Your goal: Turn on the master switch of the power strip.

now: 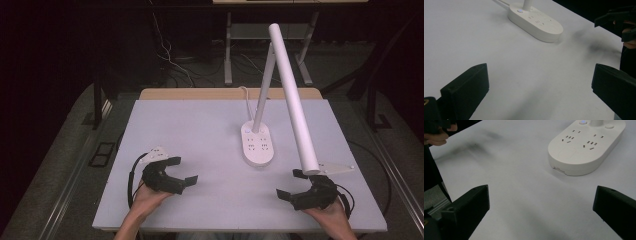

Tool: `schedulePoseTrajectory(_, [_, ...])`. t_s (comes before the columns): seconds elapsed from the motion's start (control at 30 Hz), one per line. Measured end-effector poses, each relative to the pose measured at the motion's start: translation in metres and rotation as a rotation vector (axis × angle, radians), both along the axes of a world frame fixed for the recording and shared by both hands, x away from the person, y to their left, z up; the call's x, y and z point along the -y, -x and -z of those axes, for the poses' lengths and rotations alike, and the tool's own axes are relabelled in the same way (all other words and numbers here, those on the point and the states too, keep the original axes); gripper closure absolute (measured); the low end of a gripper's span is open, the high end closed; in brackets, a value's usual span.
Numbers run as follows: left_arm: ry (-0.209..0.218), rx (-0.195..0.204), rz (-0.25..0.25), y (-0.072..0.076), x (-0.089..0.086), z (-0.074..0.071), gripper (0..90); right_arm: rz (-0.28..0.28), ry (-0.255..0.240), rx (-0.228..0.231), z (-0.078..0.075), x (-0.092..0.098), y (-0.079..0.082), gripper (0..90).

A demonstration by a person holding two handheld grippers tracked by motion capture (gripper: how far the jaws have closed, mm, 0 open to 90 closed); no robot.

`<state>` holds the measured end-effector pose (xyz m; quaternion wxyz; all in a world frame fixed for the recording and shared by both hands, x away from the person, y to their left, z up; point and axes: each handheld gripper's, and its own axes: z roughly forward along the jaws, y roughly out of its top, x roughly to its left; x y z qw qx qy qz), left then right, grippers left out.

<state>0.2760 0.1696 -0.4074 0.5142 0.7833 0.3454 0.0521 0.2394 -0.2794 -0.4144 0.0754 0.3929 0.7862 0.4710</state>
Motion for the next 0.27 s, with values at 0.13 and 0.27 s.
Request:
schedulePoseTrajectory(0.13, [0.007,0.001,-0.007,0.011,-0.005,0.006,0.5,0.002,-0.004,-0.005,0.0,0.0,0.001,0.2])
schedulePoseTrajectory(0.27, [0.002,0.0,-0.005,0.016,-0.007,0.009,0.5,0.002,-0.006,-0.007,0.0,-0.001,0.001,0.2])
